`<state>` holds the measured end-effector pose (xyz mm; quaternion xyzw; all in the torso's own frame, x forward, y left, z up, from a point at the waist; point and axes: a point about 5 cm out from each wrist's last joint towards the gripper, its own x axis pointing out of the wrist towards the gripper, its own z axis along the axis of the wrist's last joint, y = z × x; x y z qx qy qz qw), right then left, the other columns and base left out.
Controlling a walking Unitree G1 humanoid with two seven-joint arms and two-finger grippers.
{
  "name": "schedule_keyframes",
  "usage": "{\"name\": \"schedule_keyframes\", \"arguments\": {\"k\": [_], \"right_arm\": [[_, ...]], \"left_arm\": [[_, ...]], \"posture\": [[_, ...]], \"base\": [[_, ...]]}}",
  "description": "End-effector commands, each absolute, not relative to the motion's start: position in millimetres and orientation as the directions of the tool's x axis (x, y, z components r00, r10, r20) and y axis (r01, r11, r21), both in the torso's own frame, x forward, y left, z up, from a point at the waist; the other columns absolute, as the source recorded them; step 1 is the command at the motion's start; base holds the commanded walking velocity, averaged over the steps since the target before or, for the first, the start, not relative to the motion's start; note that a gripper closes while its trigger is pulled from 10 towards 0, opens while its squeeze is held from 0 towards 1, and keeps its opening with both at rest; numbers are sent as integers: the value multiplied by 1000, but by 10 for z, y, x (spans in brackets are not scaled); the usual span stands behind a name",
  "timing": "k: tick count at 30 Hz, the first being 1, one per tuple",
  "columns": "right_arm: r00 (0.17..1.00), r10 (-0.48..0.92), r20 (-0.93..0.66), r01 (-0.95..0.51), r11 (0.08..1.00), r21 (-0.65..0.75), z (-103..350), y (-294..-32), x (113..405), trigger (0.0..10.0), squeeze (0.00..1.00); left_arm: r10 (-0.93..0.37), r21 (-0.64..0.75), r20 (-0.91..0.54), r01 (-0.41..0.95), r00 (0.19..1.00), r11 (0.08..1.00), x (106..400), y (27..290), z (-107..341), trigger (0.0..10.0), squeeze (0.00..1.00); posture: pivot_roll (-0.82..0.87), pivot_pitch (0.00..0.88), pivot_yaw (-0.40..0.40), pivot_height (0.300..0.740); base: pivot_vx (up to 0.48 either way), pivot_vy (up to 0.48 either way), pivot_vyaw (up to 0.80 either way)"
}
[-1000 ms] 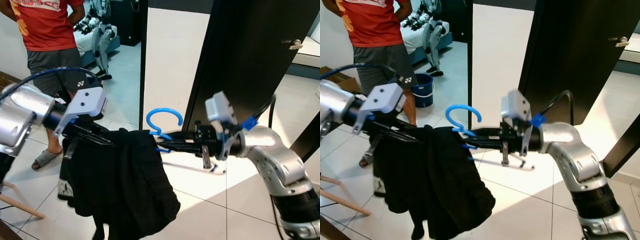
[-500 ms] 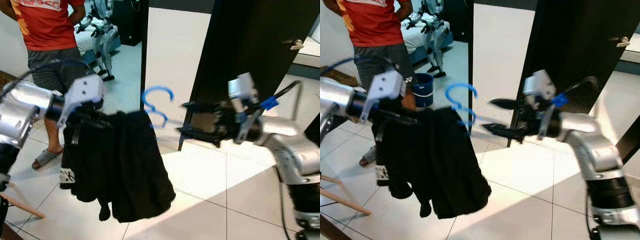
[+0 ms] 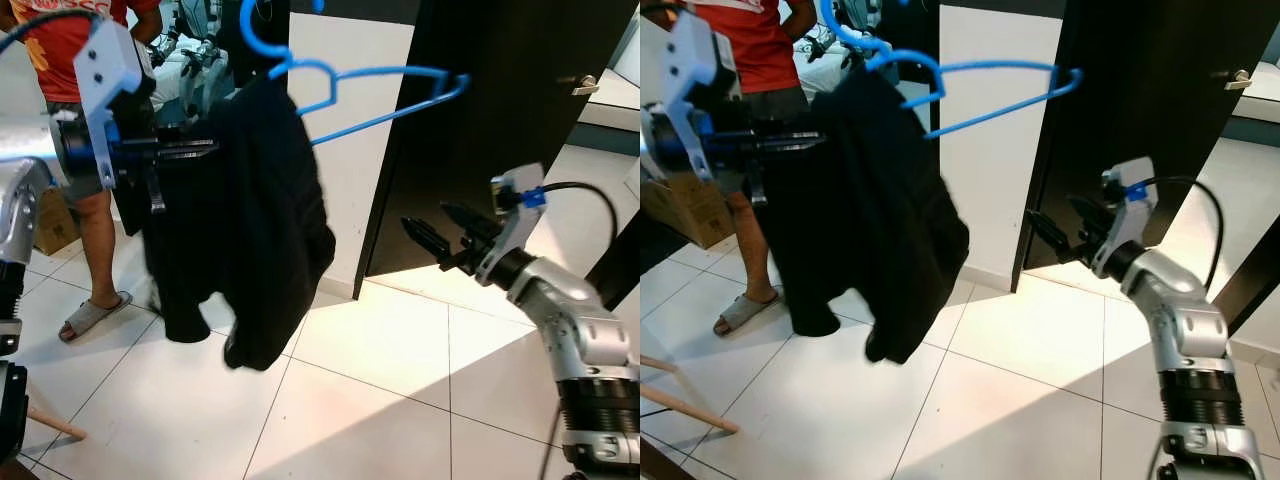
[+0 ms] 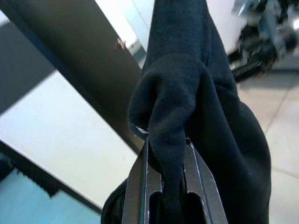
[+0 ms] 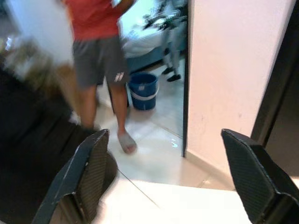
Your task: Hang hanger
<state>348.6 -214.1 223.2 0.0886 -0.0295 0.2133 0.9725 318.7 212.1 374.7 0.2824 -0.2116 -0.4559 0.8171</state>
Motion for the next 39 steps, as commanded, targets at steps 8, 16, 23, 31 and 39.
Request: {"name": "schedule_keyframes", "arguments": {"k": [8,16,23,31,39], "right_arm": [[915,381,129,-388,750,536,2246,-1817,3612,10000,0],[691,655,305,-723,622,300,2467,-1521,3294,10000,0],[417,832,366,-909,381,170,2615,-1315,2945,10000,0],[415,903,113,-910,408,77,2354,-1060,2915,10000,0],[466,881,81,-885,465,39,2319,-1031,2967,10000,0]], "left_arm": [[-864,716,213,529,455,456,3171,2010,4022,10000,0],[-849,716,244,504,468,483,3201,1964,4088,10000,0],[-869,729,239,510,433,455,3184,1901,4104,10000,0],[-878,744,253,499,405,445,3138,1848,4164,10000,0],[-876,752,252,487,411,444,3143,1867,4181,10000,0]], "posture": [[-7,0,-64,740],[-3,0,-62,740],[-3,0,-61,740],[-2,0,-60,740],[-1,0,-58,740]], "base": [[0,0,0],[0,0,0],[0,0,0],[0,0,0],[0,0,0]]}}
